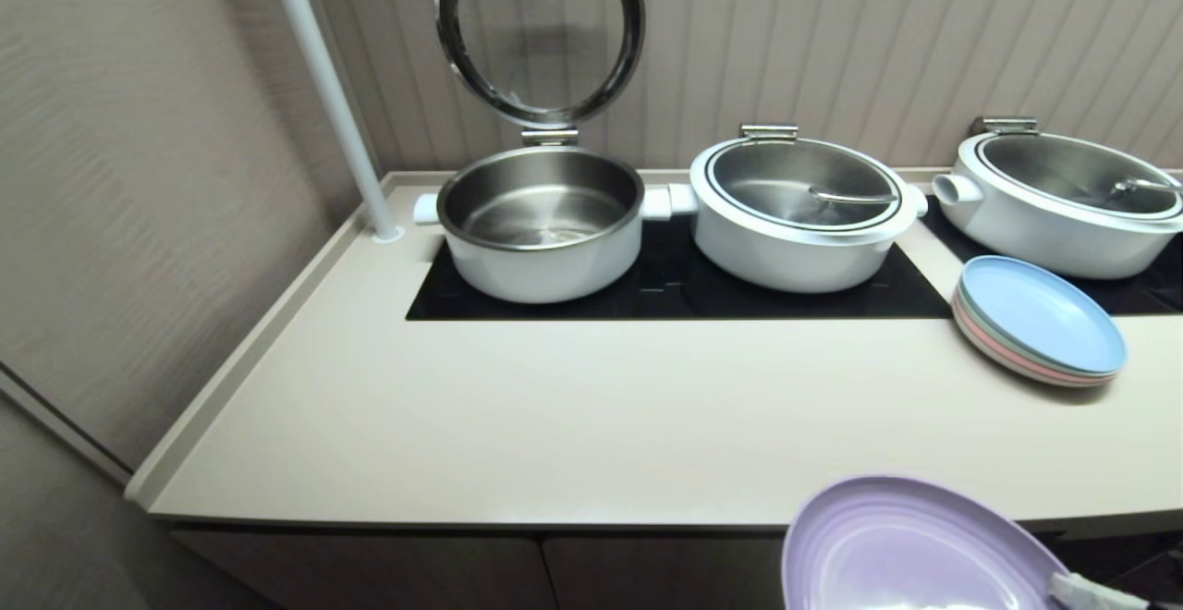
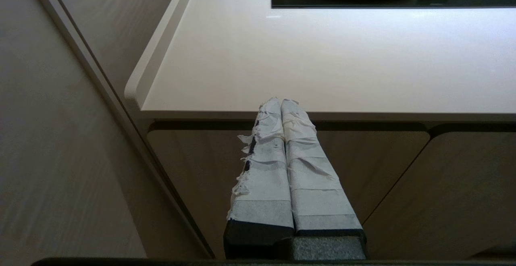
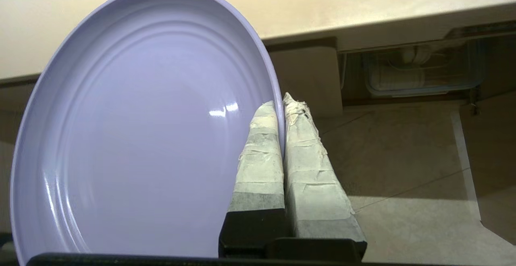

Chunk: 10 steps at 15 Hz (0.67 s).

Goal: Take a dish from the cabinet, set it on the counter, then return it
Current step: Place it on the table

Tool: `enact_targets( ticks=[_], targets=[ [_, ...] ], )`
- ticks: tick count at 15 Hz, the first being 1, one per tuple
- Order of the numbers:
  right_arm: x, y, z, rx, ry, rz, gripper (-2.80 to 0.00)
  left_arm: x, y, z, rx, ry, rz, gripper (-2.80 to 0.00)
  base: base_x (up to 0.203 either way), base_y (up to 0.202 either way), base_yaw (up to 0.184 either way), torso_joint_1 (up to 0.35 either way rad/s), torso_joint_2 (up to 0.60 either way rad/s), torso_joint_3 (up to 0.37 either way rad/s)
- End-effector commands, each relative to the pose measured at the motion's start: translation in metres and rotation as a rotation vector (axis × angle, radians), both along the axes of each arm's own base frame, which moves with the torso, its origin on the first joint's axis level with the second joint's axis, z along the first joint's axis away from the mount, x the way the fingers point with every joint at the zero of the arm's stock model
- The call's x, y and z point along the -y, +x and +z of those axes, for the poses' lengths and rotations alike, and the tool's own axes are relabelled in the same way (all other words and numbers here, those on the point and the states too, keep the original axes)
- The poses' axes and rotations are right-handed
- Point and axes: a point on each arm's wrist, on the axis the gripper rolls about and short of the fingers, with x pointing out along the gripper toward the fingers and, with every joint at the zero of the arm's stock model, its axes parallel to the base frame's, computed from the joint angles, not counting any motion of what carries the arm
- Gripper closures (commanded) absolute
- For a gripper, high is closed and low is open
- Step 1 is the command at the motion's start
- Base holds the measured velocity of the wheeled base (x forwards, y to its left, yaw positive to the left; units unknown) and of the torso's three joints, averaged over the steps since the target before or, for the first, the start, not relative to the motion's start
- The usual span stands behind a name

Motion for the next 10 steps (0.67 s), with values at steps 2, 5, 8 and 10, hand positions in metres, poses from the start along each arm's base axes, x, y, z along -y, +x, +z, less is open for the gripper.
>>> enact_targets(
  ticks=[2, 5, 8, 10],
  targets=[
    [-0.013, 0.031, 0.007, -0.074, -0.019, -0.030, 0.00, 0.000, 0.000, 0.000, 0.000, 0.000, 0.000, 0.00, 0.000, 0.000, 0.000, 0.000, 0.00, 0.000],
    [-0.025, 0.061, 0.013, -0.122, -0.004, -0.083, 0.00, 0.000, 0.000, 0.000, 0.000, -0.001, 0.000, 0.00, 0.000, 0.000, 0.000, 0.000, 0.00, 0.000],
    [-0.038, 0.096, 0.019, -0.143, -0.005, -0.109, 0.00, 0.000, 0.000, 0.000, 0.000, -0.001, 0.000, 0.00, 0.000, 0.000, 0.000, 0.000, 0.00, 0.000],
    [-0.047, 0.118, 0.019, -0.156, 0.003, -0.124, 0.00, 0.000, 0.000, 0.000, 0.000, -0.001, 0.000, 0.00, 0.000, 0.000, 0.000, 0.000, 0.00, 0.000]
  ],
)
